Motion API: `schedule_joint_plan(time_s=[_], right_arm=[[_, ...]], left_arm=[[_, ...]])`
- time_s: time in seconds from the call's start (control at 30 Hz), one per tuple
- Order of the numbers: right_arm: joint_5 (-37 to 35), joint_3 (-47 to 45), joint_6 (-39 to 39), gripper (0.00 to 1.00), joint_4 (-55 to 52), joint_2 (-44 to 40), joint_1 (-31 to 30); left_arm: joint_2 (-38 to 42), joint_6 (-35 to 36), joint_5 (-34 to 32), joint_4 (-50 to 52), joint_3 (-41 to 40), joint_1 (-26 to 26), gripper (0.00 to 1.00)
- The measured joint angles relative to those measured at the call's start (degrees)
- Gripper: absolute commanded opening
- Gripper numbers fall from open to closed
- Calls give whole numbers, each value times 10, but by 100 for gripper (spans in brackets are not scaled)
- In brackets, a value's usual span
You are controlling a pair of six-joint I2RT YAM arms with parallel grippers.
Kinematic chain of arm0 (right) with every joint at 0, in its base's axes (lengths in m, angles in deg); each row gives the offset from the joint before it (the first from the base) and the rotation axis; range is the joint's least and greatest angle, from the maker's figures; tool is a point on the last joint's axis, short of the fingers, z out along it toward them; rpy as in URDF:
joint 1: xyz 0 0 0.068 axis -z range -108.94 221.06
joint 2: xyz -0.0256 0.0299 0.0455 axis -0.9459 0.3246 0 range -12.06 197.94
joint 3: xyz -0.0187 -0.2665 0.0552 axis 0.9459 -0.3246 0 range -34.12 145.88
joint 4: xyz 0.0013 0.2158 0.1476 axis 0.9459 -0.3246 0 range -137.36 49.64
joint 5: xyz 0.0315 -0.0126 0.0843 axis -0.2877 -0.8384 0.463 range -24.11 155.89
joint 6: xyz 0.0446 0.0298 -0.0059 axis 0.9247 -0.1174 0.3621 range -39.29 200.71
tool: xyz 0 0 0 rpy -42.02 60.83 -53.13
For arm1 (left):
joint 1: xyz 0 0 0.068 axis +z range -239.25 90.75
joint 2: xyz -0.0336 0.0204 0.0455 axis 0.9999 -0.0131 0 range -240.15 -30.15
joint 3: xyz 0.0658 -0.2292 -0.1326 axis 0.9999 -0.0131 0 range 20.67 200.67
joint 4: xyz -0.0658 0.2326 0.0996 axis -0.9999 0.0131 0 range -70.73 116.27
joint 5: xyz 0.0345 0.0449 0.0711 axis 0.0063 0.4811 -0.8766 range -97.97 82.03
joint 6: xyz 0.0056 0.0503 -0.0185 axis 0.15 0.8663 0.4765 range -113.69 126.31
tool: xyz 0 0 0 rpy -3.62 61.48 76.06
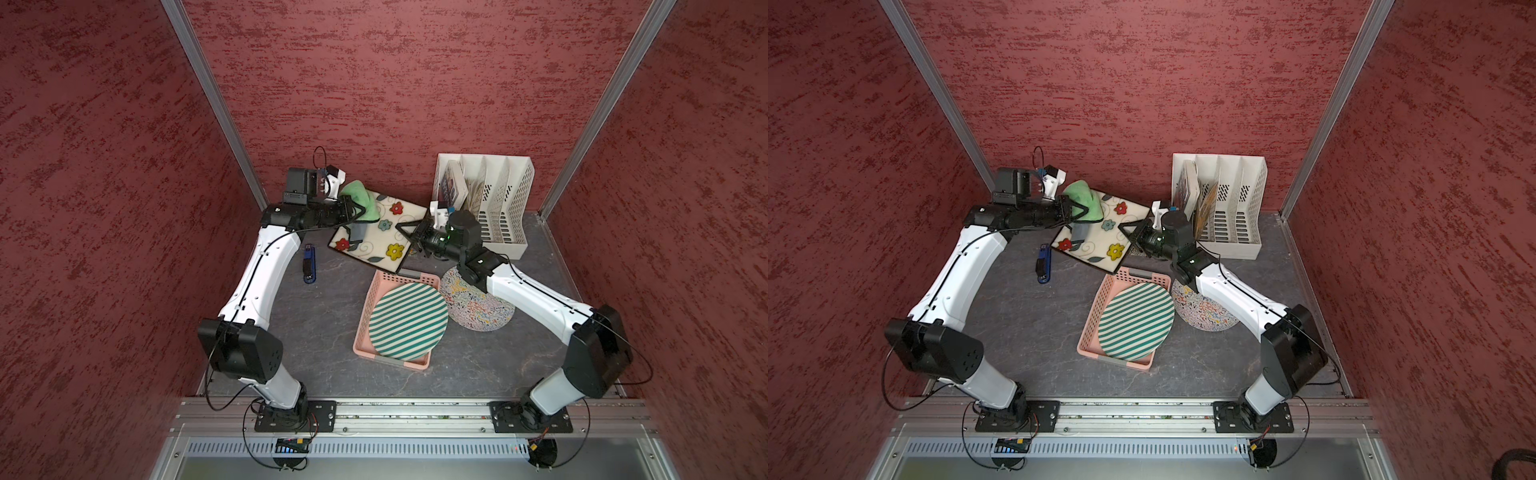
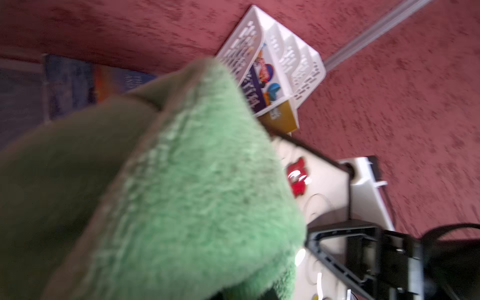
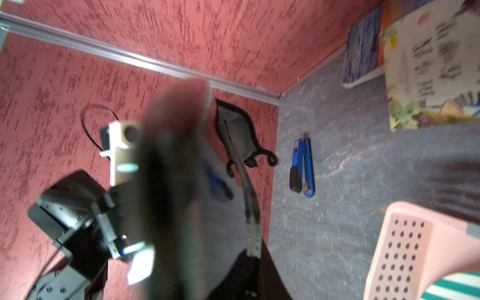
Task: Wipe the wet plate dry
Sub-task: Wipe the plate with towel.
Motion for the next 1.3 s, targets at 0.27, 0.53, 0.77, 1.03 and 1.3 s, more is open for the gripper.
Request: schedule_joint_plan(time_s=[0.27, 0.53, 0.77, 1.03, 1.3], right_arm=[[22, 32, -1, 0, 2, 0, 35], [-5, 74, -42, 0, -28, -12, 101], [8, 61, -44, 0, -37, -15, 4], [18, 129, -65, 0, -99, 14, 47], [-26, 141, -110, 0, -140, -6, 105]], left_arm=[[-20, 70, 137, 3, 34, -96, 0], [4, 52, 111, 4, -7, -18, 0], [-29, 33, 143, -6, 59, -14, 0], [-42, 49, 157, -36, 66, -99, 0], [-42, 49, 74, 48, 50, -50, 0]])
